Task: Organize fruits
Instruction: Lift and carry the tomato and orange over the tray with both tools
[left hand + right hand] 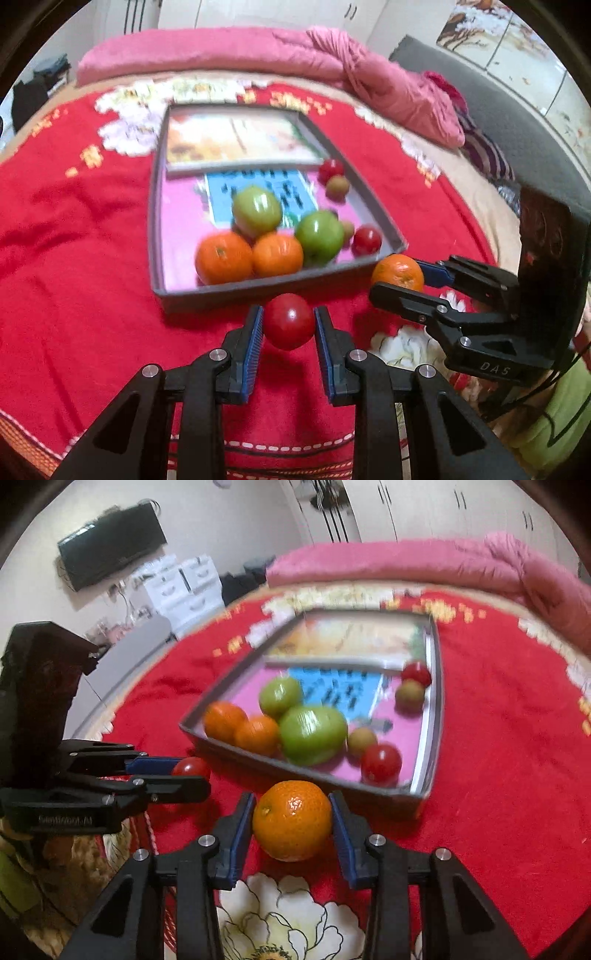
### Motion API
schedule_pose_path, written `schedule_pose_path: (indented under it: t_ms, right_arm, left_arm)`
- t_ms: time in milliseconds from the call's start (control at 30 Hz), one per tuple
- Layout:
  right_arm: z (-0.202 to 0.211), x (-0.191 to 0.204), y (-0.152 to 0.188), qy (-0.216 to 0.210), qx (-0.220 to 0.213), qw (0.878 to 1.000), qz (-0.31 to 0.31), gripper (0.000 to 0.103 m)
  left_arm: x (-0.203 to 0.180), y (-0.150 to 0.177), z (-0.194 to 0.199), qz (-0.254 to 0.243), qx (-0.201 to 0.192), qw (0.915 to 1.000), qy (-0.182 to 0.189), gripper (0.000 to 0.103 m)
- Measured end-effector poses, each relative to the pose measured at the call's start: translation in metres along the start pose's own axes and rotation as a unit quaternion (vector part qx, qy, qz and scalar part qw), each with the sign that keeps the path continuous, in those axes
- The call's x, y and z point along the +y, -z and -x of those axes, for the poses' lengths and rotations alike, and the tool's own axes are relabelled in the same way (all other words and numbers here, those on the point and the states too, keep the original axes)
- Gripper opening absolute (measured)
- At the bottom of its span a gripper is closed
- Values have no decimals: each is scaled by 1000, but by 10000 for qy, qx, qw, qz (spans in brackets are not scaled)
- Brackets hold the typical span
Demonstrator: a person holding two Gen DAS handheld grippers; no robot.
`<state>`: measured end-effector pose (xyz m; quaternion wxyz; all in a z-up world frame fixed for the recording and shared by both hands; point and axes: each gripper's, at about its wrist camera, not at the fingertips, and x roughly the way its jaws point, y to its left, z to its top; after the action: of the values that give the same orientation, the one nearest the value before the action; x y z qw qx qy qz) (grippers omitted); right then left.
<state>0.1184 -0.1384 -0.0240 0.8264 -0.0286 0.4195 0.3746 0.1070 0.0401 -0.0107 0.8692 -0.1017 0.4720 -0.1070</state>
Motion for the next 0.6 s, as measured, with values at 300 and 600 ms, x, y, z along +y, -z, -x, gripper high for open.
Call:
schedule_pose_path:
  t_ms: [300, 600]
  right_arm:
    - [29, -4, -20, 366, -800, 9961, -14, 40]
    - [35, -11, -32, 612, -1072, 9923, -60, 40]
  left_arm:
    - [6, -22, 25, 136, -424, 9989, -145, 28]
    - [12, -39, 13, 228, -473, 9979, -390, 28]
